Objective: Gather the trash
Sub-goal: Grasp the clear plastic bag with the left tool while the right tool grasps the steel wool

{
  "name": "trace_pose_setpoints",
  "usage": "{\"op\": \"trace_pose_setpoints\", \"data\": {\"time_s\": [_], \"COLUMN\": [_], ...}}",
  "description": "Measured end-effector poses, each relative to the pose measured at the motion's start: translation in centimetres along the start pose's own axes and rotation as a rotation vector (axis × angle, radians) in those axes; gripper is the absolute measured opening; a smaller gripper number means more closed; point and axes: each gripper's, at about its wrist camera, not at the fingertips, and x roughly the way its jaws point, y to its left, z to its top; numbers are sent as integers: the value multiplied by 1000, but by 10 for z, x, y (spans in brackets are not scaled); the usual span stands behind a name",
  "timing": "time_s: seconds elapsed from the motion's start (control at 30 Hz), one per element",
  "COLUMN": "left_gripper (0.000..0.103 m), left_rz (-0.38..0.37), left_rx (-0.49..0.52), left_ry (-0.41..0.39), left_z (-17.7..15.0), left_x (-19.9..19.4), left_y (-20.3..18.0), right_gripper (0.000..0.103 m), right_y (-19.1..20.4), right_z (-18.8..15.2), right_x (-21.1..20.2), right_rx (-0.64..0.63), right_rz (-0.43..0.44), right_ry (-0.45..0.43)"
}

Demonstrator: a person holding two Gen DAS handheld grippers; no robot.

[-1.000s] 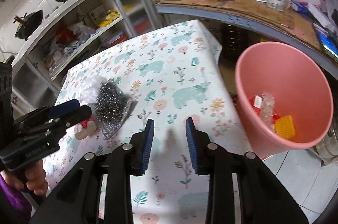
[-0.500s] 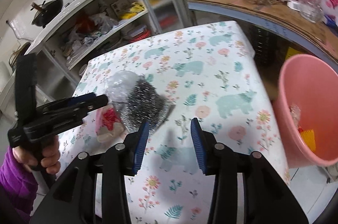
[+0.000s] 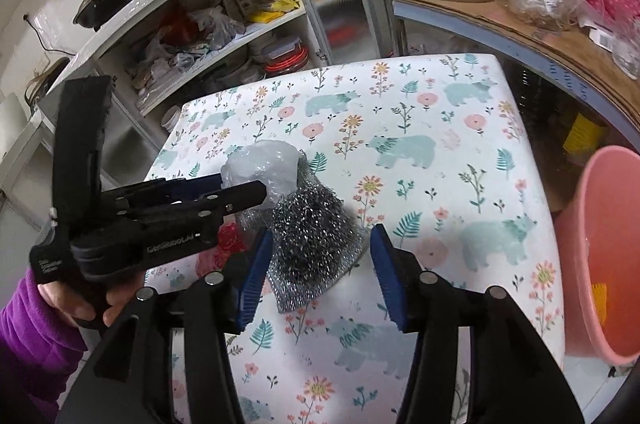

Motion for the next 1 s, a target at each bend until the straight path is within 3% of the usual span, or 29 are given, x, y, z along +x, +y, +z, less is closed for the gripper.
{"op": "trace_pose_setpoints", "data": {"time_s": [0.3,0.37,0.5,1.0], "left_gripper": [18,17,16,16], "left_rz": [-13,-10,-3,1], "left_rx": [39,39,39,57], "left_ry": [-22,-32,-58,-133], "left_z": [-2,-2,-2,-1], "left_x": [-3,-6,-16,-47], "left_y": [-4,-5,-5,-31], "right_gripper": [49,32,19,15], "right_y": [3,2,-1,-8], "right_z": [-2,-3,-4,-10], "right_x": [18,19,17,-36], "right_rx": [-17,-12,3,20], "right_rz": [-3,-7,5,-18], "right_ry": [22,27,23,-116]}}
